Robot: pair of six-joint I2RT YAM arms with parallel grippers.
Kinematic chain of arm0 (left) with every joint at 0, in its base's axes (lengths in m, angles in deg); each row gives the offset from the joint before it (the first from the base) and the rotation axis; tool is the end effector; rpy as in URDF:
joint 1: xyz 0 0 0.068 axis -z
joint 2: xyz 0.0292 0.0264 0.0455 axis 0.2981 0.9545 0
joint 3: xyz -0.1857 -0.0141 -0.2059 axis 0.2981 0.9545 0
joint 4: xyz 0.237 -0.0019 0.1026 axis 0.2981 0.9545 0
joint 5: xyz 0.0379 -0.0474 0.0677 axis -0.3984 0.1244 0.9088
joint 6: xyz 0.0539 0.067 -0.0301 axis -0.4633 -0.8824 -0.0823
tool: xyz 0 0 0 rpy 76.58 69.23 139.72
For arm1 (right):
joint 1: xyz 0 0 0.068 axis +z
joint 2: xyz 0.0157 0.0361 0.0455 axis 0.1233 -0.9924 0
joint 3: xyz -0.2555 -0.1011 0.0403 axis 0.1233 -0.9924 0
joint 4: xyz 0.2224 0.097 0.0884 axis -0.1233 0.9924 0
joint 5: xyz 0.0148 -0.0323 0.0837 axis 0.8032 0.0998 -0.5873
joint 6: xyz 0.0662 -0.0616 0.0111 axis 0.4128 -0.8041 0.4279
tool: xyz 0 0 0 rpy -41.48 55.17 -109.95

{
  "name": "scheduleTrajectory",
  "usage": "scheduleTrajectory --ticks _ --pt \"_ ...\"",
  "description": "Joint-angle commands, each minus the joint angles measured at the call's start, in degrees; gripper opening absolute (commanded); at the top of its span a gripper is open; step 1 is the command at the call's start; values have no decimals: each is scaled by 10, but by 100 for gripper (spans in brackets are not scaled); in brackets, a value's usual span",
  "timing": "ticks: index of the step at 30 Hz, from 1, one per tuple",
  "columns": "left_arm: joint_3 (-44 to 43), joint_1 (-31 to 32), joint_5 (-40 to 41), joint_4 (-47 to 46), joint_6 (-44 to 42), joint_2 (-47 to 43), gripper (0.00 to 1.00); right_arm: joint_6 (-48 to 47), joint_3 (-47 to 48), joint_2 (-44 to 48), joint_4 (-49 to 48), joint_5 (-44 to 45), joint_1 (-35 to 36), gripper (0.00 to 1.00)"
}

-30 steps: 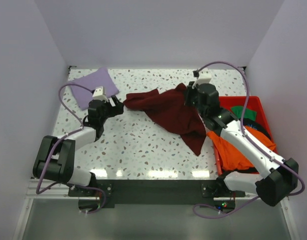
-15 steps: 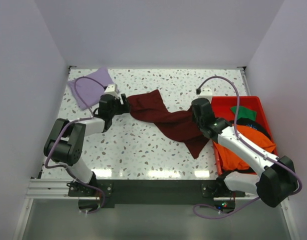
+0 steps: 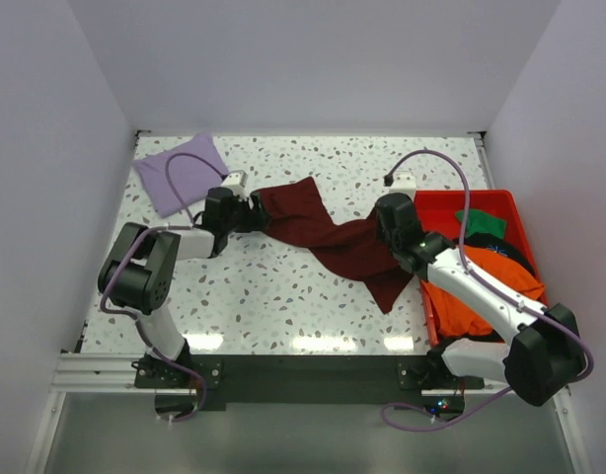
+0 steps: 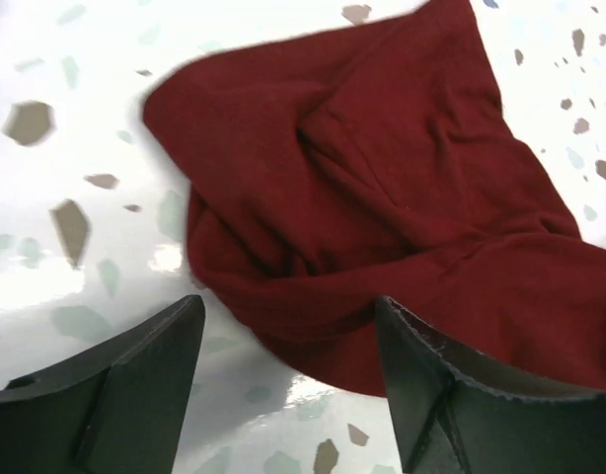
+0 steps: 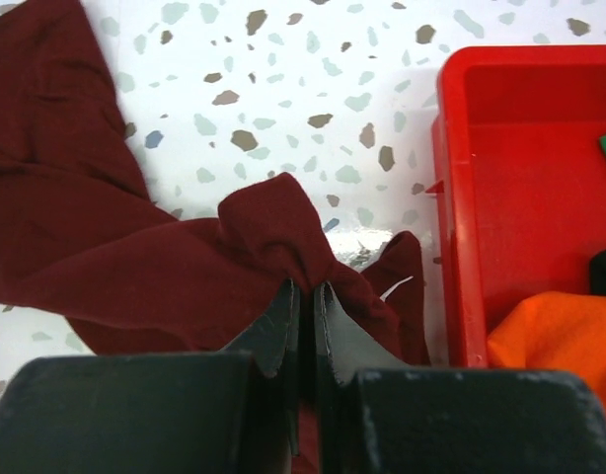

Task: Fold and stack the t-shirts
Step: Flatten the tshirt out

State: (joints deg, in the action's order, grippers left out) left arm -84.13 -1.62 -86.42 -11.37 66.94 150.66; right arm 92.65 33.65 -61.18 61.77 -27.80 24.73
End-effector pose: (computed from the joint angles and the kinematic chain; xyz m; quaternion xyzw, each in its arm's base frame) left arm 0.3703 -0.1157 0.1321 -0.0171 0.8666 -0.2177 0.4486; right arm 0.2700 0.1191 0.2534 0.0194 0.8654 -0.0216 0.5002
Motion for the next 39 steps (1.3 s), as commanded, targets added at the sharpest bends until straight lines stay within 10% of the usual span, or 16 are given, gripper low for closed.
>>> scheduleTrajectory --ticks 1,10,20,27,29,31,33,39 --pt "-12 4 -67 -38 23 26 73 6 -9 5 -55 -39 1 0" --pt "-40 2 -142 -109 71 54 0 -44 31 -31 -107 -50 -1 0" --pt "-96 -98 -153 -129 115 -68 0 -140 280 -83 -100 -63 -40 0" --pt "59 -116 -64 -147 134 -154 0 -90 165 54 -127 -186 -34 0" --pt "144 -116 -25 -177 156 -182 13 -55 79 93 -127 -197 -11 0" --pt "195 -115 9 -194 160 -203 62 0 19 112 -118 -203 20 0" --pt "256 -114 38 -198 161 -242 84 57 -60 126 -106 -204 43 4" --pt "238 -50 152 -119 102 -334 92 115 -121 141 -38 -139 139 51"
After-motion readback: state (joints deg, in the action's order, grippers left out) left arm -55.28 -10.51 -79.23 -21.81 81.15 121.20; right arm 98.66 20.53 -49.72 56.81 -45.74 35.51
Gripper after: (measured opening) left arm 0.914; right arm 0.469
